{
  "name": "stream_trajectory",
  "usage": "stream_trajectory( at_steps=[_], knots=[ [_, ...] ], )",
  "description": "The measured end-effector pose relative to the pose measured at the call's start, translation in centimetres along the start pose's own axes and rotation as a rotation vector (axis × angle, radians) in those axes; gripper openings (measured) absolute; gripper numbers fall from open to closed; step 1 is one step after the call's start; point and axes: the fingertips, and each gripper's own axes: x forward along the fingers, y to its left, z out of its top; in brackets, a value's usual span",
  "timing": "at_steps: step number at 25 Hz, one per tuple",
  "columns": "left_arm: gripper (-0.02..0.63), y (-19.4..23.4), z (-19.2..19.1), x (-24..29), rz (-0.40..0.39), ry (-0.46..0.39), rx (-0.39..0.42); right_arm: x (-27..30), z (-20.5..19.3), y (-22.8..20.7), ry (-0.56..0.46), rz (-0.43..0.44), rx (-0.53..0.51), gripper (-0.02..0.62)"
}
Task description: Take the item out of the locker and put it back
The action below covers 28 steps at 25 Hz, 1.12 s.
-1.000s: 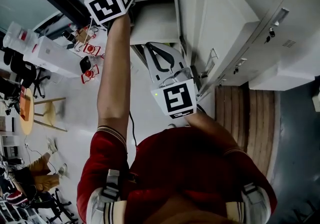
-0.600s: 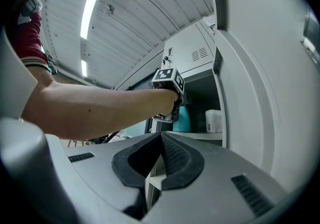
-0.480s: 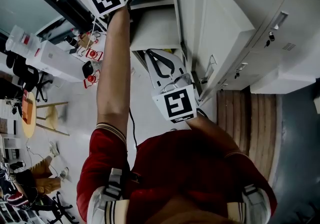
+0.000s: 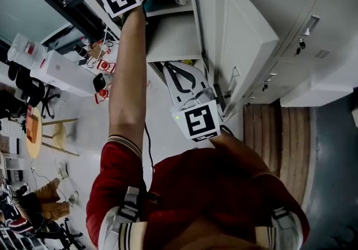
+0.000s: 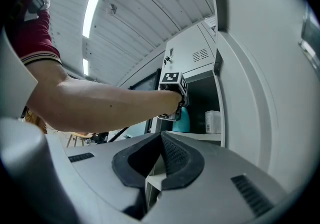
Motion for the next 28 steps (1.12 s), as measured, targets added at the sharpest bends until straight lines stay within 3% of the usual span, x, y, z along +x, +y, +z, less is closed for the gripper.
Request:
stream_trajectory(
  at_steps=[12, 17, 28],
  knots=[
    [0.298, 0.8, -1.4, 1.8, -0.007, 0.031, -0.026, -0.1, -0.2, -0.2, 0.006, -0.006, -0.013, -0.003],
    [0.233, 1.0, -1.5, 2.0, -0.019, 0.012, -0.032, -0.1, -0.7, -0.3, 0.02, -0.014, -0.006, -0.003],
    [0.222, 0.6, -1.1, 1.1, -0.061, -0.011, -0.043, 0.2, -0.3, -0.1, 0.013, -0.01, -0.018, -0.003]
  ],
)
